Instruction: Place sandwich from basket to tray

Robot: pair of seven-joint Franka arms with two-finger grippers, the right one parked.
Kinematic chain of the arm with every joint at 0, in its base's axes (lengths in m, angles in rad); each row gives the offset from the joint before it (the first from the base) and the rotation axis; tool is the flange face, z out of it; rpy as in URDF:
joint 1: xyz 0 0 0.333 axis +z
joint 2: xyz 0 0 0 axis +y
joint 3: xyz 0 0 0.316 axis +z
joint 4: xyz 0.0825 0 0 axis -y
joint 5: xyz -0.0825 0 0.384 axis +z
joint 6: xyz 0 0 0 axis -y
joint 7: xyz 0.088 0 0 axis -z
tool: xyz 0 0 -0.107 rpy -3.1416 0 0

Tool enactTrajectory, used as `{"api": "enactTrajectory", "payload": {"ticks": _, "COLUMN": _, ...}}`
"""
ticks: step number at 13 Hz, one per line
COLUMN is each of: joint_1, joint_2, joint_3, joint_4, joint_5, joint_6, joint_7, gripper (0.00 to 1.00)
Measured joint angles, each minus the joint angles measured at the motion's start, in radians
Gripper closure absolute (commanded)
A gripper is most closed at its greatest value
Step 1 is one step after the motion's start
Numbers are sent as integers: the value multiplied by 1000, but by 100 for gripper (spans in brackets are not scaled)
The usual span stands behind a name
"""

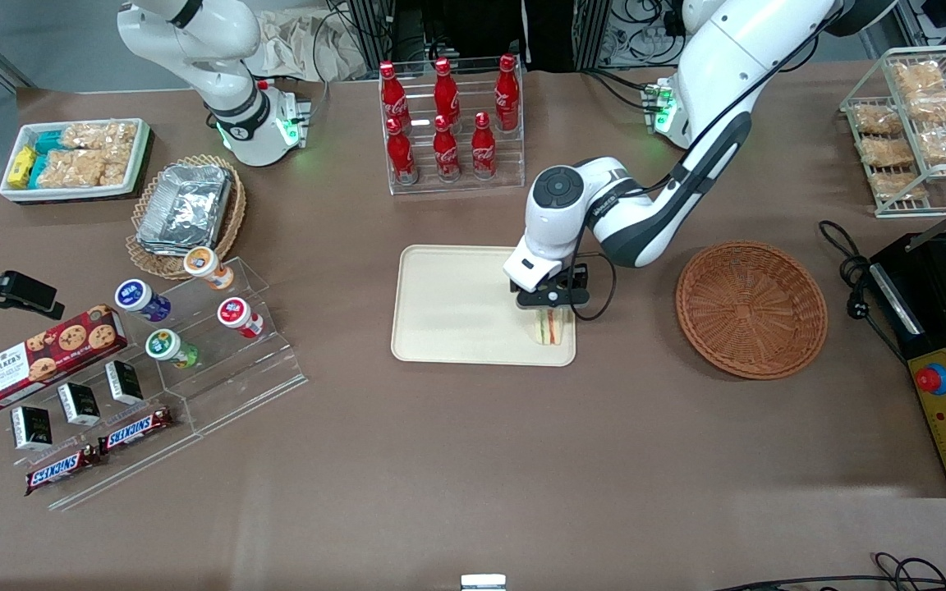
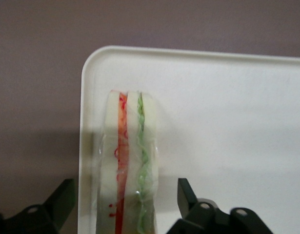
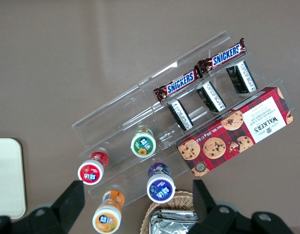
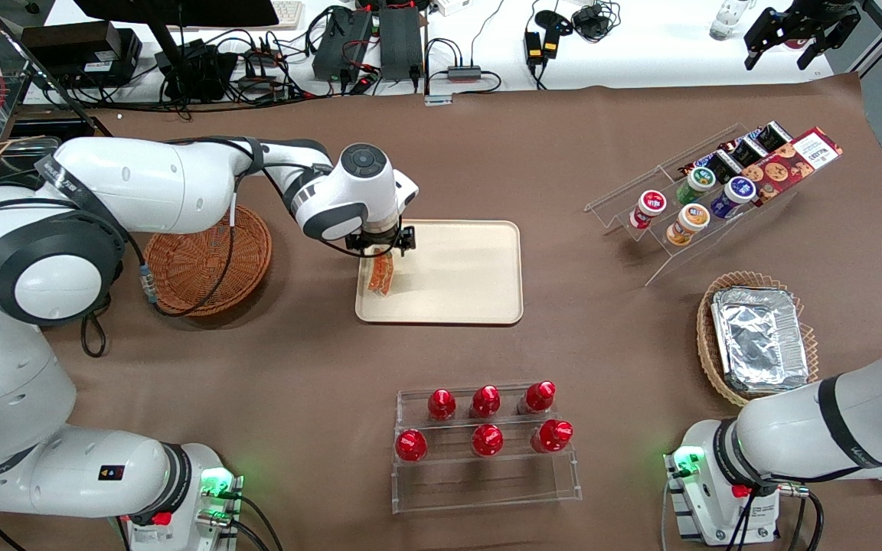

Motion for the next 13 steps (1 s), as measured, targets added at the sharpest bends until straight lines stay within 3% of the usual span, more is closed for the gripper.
{"api": "enactTrajectory", "payload": {"ticks": 2, "joint_1": 3, "joint_2": -48, "joint_3": -1, "joint_4": 27, "joint_5": -37, "joint_6": -29, "joint_7": -6, "gripper": 0}}
{"api": "enactTrajectory", "payload": {"ticks": 4, "joint_1": 6, "joint_2": -120, "joint_3": -1, "joint_4": 106, "joint_5": -151, "joint_6": -129, "joint_7": -4, "gripper": 0}}
{"api": "enactTrajectory", "payload": {"ticks": 6, "joint_1": 17, "joint_2": -188, "joint_3": 0, "joint_4": 250, "joint_5": -240, "joint_6": -311, "joint_7": 10, "gripper": 0}}
{"api": "enactTrajectory", "payload": {"ticks": 9, "joint_1": 71, "joint_2": -253, "joint_3": 2, "joint_4": 471, "joint_5": -306, "joint_6": -574, "joint_7": 58, "gripper": 0}}
{"api": "enactTrajectory", "payload": {"ticks": 11, "joint_1": 123, "joint_2": -286, "joint_3": 6, "joint_4": 559, "joint_5": -342, "joint_6": -710, "joint_7": 134, "gripper": 0}}
{"api": "enactTrajectory", "payload": {"ticks": 13, "joint_1": 143, "joint_2": -342, "joint_3": 91, "joint_4": 587, "joint_5": -412, "joint_6": -816, "joint_7": 308, "gripper": 0}}
